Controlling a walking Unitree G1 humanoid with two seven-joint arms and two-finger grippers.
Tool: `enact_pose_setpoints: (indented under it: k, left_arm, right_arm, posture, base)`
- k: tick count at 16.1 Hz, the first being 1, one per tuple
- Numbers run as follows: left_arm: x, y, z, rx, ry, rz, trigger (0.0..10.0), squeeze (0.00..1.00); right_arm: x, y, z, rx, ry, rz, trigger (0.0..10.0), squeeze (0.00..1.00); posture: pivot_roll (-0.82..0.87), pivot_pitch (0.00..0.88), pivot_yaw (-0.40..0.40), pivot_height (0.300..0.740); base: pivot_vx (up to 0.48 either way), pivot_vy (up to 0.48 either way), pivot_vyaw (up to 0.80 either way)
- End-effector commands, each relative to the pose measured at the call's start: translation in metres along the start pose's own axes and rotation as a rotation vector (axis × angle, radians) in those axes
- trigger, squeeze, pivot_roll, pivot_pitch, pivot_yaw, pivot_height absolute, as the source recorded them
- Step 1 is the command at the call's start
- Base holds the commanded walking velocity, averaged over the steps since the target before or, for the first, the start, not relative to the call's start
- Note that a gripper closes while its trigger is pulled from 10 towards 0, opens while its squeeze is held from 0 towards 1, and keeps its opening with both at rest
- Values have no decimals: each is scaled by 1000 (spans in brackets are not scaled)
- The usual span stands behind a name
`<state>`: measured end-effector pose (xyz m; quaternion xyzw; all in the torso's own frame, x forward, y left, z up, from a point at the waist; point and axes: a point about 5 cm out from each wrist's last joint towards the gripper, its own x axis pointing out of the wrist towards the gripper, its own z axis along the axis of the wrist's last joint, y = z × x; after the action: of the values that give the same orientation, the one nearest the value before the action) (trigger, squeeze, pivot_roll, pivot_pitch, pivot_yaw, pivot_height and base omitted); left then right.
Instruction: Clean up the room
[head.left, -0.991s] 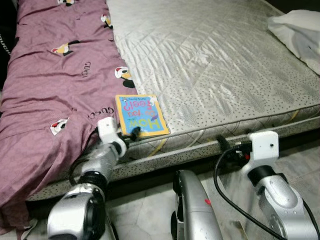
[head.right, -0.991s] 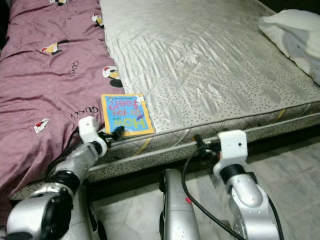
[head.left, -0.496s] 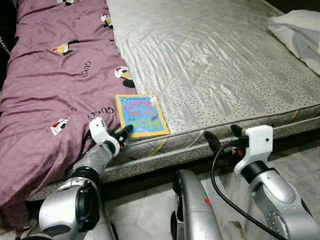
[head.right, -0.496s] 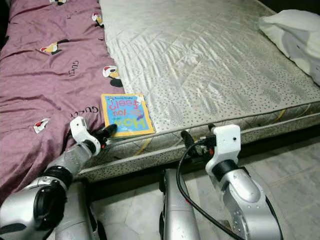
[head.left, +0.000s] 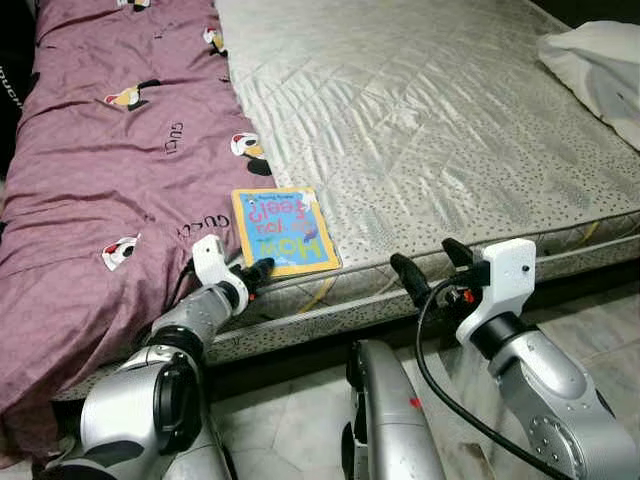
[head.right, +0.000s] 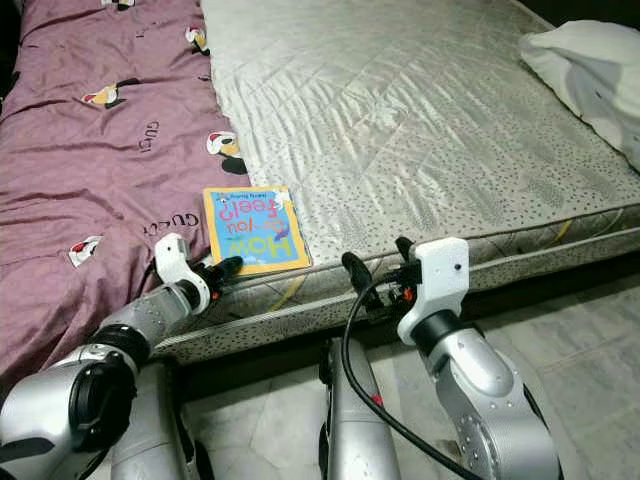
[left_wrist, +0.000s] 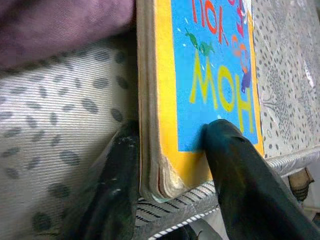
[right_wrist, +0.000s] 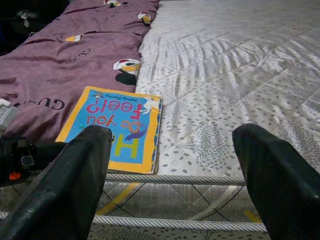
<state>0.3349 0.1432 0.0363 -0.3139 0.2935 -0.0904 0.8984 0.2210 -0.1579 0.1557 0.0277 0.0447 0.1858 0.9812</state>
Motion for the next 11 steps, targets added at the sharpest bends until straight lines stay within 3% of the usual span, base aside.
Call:
enact_pose_setpoints:
  k: [1, 3, 5, 9, 11]
  left_arm:
    - [3, -7, 0, 20, 24, -16, 0, 0]
    - [3, -8, 2, 22, 20, -22, 0, 0]
    - [3, -8, 5, 22, 12, -27, 0, 0]
    - [2, -8, 11, 18, -9, -32, 0, 0]
    - [4, -12, 9, 68, -2, -47, 0, 0]
  right_arm:
    - [-1, -3, 3, -10, -3, -19, 10000, 0]
    - [1, -1, 5, 8, -5, 8, 10000, 0]
    - [0, 11, 6, 83, 3, 158, 10000, 0]
    - [4, 12, 2, 71, 17, 182, 10000, 0]
    - [9, 13, 0, 75, 20, 191, 10000, 0]
  posture:
    - [-262, 33, -52, 527]
    - [-257, 26, -48, 527]
    - [-253, 20, -42, 527]
    - [-237, 7, -35, 527]
    - [-217, 0, -29, 527]
  base:
    - [0, 0, 0]
    - [0, 0, 0]
    - [0, 0, 0]
    - [0, 0, 0]
    - [0, 0, 0]
